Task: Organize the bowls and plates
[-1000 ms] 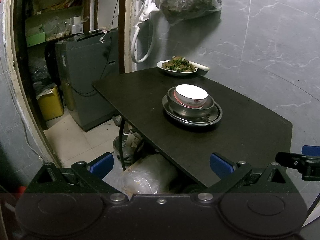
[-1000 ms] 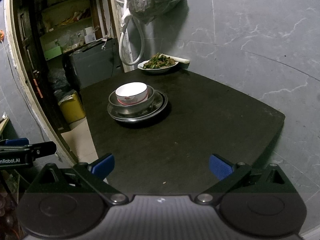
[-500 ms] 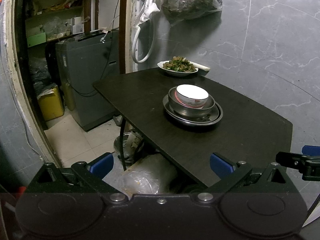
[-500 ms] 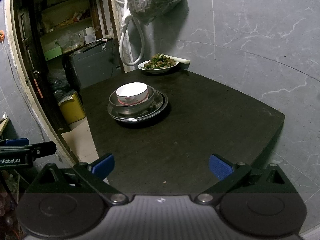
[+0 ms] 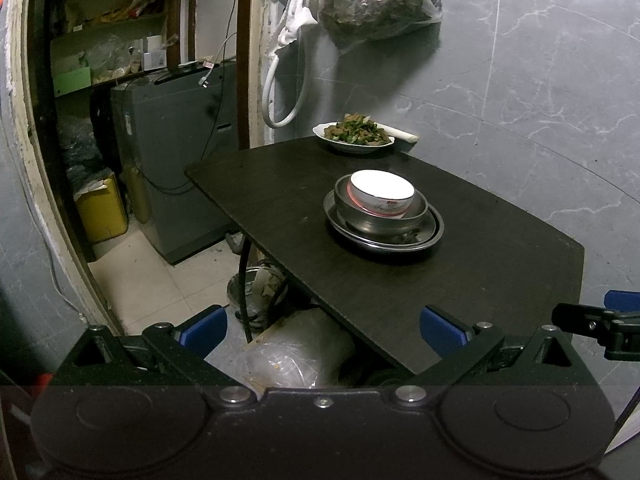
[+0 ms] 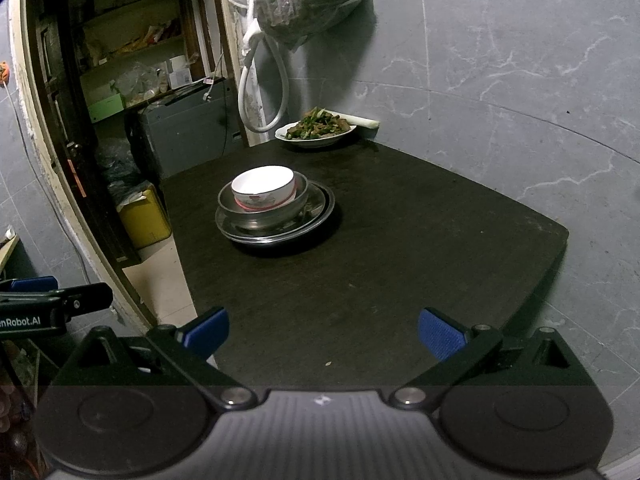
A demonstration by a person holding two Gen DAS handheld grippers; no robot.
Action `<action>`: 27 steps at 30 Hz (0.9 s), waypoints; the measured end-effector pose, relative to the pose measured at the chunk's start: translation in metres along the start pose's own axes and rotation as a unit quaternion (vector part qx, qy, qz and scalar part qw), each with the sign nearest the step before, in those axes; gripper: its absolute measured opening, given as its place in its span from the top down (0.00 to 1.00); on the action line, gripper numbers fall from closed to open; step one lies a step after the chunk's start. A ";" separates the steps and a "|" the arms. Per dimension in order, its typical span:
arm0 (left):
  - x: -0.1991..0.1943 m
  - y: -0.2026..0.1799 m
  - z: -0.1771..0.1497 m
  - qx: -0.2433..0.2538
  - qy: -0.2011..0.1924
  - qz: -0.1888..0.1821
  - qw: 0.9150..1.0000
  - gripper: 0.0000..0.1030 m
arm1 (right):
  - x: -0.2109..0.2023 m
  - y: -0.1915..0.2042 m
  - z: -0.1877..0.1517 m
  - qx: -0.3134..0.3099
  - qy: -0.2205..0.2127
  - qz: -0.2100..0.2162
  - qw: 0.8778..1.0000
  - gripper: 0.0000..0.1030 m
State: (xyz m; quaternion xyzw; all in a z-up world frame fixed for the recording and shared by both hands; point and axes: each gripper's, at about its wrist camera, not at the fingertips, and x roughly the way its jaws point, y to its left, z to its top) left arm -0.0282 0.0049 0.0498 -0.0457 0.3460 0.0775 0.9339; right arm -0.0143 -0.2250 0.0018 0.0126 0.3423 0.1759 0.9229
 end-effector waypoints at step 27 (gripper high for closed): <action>0.000 0.000 0.002 0.001 0.001 0.000 1.000 0.01 | 0.000 0.000 0.000 0.001 -0.001 -0.001 1.000 0.00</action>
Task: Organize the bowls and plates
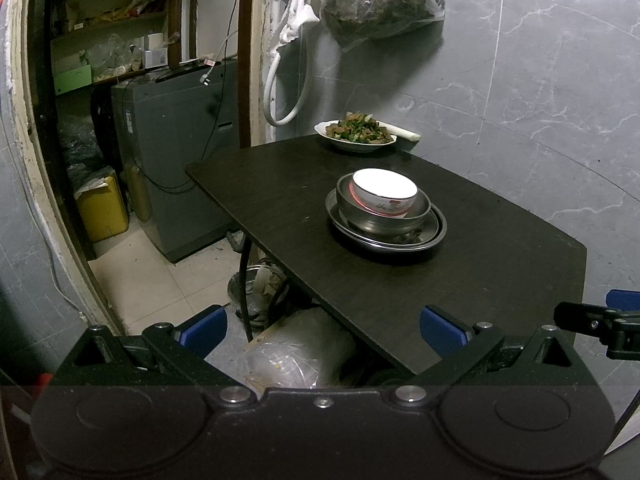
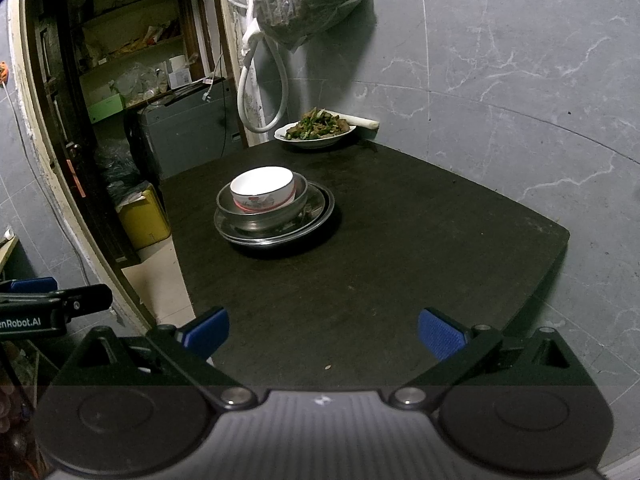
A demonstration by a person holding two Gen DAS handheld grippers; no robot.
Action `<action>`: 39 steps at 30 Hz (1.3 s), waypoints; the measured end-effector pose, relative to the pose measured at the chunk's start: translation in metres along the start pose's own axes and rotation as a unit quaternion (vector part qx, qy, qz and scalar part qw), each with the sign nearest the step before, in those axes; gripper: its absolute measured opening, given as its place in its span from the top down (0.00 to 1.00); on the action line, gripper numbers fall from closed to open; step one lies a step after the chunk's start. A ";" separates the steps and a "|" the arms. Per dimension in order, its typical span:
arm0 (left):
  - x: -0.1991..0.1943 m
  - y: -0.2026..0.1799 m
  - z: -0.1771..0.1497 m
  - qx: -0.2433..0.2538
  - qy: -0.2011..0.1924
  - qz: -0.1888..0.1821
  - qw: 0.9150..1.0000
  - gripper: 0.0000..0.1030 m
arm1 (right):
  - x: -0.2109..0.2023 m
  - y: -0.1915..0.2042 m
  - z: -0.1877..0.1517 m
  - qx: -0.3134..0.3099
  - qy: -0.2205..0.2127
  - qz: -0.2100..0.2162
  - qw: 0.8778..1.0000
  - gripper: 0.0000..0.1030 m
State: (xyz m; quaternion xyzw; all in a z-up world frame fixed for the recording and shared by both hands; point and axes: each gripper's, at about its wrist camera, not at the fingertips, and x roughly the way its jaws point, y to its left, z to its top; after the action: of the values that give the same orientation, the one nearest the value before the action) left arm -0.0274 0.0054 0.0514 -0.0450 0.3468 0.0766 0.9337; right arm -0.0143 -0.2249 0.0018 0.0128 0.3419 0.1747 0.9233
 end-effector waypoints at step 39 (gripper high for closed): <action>0.004 0.006 0.002 -0.015 -0.006 -0.008 1.000 0.01 | 0.000 0.000 0.001 0.001 0.001 0.000 1.000 0.00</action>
State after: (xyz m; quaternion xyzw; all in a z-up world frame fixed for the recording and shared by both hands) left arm -0.0240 0.0120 0.0504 -0.0614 0.3398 0.0747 0.9355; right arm -0.0140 -0.2250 0.0029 0.0137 0.3426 0.1746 0.9230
